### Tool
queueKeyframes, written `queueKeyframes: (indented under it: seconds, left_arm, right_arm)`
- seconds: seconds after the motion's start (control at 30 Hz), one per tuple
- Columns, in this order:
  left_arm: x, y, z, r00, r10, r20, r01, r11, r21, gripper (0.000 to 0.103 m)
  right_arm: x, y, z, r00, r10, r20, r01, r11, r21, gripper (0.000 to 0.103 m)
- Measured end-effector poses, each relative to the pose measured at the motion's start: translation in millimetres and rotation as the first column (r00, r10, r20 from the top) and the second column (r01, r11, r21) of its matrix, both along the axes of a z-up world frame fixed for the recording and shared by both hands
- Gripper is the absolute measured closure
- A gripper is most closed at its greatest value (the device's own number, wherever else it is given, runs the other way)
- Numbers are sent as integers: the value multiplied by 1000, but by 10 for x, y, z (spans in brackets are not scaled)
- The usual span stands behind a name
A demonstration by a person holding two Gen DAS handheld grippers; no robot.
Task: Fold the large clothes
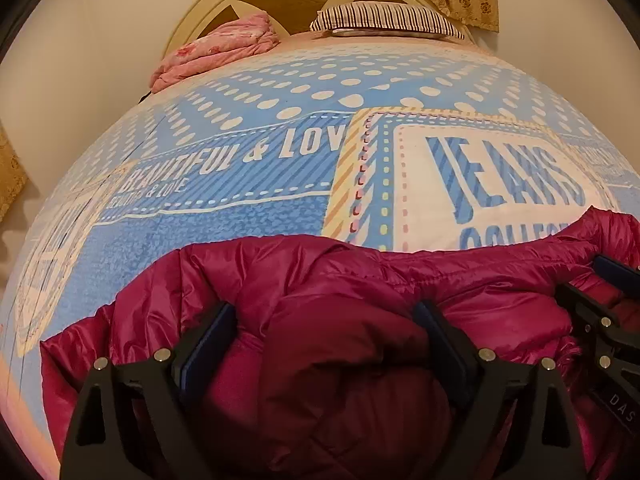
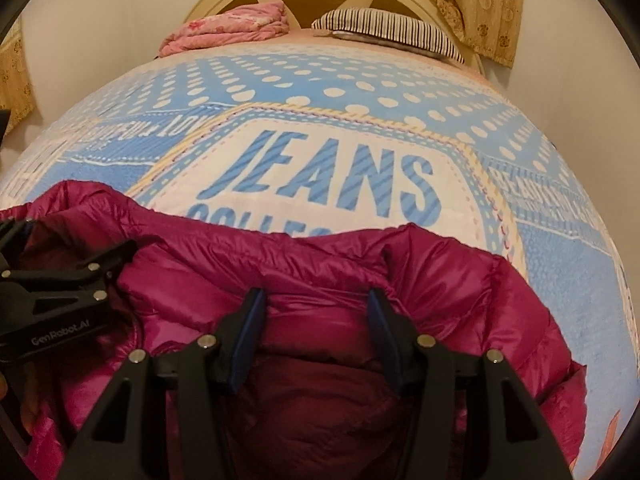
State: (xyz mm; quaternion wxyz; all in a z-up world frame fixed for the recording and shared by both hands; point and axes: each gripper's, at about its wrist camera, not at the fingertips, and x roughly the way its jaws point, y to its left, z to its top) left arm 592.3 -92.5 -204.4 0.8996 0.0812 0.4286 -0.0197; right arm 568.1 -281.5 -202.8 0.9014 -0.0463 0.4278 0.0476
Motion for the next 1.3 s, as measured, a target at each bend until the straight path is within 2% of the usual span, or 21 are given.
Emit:
queueKeyframes:
  seconds: [1.3]
  left_arm:
    - [21,1,-18,1000,6,-7,-6,1000,-5,8]
  right_arm:
    - [0,14,-28,1000,3,3,-3,1000,-11,45]
